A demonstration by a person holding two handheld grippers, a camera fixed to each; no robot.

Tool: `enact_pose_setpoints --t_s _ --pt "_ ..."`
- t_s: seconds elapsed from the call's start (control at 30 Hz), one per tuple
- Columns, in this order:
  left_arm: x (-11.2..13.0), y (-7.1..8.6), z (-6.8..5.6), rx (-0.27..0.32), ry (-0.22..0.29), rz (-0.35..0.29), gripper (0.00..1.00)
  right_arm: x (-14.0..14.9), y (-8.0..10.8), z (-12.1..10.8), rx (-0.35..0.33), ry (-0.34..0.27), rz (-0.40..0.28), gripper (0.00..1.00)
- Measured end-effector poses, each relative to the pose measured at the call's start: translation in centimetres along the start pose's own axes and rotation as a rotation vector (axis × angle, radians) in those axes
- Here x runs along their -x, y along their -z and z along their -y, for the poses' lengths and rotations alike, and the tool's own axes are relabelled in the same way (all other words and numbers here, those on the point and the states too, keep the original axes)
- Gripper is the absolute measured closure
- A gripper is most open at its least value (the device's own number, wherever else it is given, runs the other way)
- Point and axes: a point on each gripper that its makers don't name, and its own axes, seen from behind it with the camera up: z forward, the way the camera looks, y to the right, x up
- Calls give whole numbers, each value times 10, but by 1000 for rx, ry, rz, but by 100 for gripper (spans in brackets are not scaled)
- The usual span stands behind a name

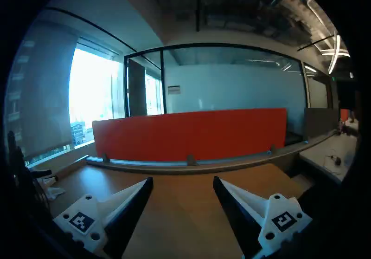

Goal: Fold towel

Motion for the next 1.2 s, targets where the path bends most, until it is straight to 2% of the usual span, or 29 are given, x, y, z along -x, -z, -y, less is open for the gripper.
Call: enact_pose_setpoints --t_s 0.47,0.77,1.2 --pt "47 -2 12 -45 54 -82 11 26 -6 2 6 12 3 0" --pt "73 -4 3 -43 72 -119 11 44 -6 1 -2 22 -12 0" --pt "87 -3 5 -70 61 -163 11 54 -3 -14 9 24 -31 0"
